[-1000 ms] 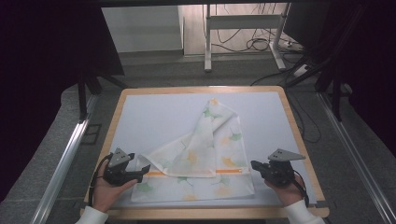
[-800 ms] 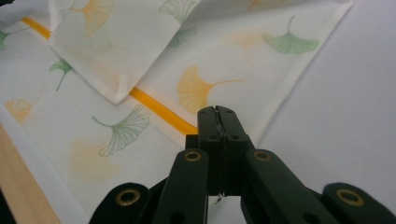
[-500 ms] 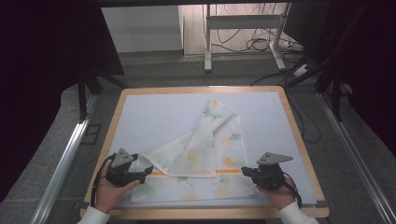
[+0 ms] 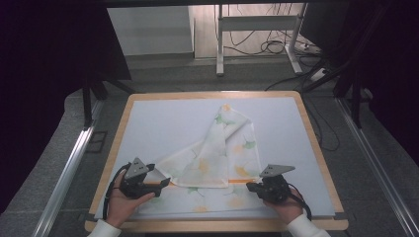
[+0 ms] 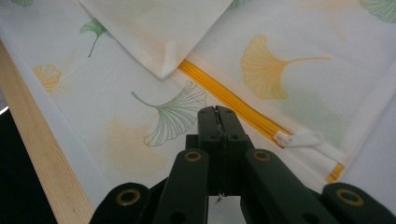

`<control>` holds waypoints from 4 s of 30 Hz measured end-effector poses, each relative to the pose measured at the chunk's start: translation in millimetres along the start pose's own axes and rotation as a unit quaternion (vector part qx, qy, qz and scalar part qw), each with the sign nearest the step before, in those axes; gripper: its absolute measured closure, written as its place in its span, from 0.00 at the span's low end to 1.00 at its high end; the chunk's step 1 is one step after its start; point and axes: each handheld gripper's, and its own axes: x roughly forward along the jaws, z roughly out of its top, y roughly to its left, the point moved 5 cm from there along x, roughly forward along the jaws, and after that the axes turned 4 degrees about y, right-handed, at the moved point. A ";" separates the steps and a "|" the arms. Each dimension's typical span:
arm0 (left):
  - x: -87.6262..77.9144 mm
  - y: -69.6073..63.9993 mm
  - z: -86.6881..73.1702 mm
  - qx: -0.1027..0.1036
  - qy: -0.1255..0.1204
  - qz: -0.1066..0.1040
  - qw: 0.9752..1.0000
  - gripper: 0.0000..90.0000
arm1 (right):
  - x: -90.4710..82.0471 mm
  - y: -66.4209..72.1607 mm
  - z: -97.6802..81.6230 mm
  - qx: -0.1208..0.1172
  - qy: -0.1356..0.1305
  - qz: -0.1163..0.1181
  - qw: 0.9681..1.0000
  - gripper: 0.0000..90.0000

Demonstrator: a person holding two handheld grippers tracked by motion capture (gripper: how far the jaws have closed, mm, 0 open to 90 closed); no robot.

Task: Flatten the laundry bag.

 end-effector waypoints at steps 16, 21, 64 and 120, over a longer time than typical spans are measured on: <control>17.4 -40.7 22.1 0.026 -0.002 -0.052 0.998 0.25 | 13.3 3.1 -5.3 -0.007 0.036 0.008 0.999 0.99; 24.5 -51.9 28.5 0.033 0.000 -0.064 0.997 0.25 | 13.5 3.0 -5.2 -0.006 0.038 0.011 0.999 0.99; 77.3 -109.4 61.7 0.076 0.023 -0.104 0.991 0.27 | 13.1 -0.1 -6.3 -0.005 0.037 0.019 0.999 0.99; 129.0 -102.2 59.5 0.067 0.094 -0.113 0.987 0.92 | 12.7 0.5 -7.0 -0.008 0.036 0.015 0.999 0.99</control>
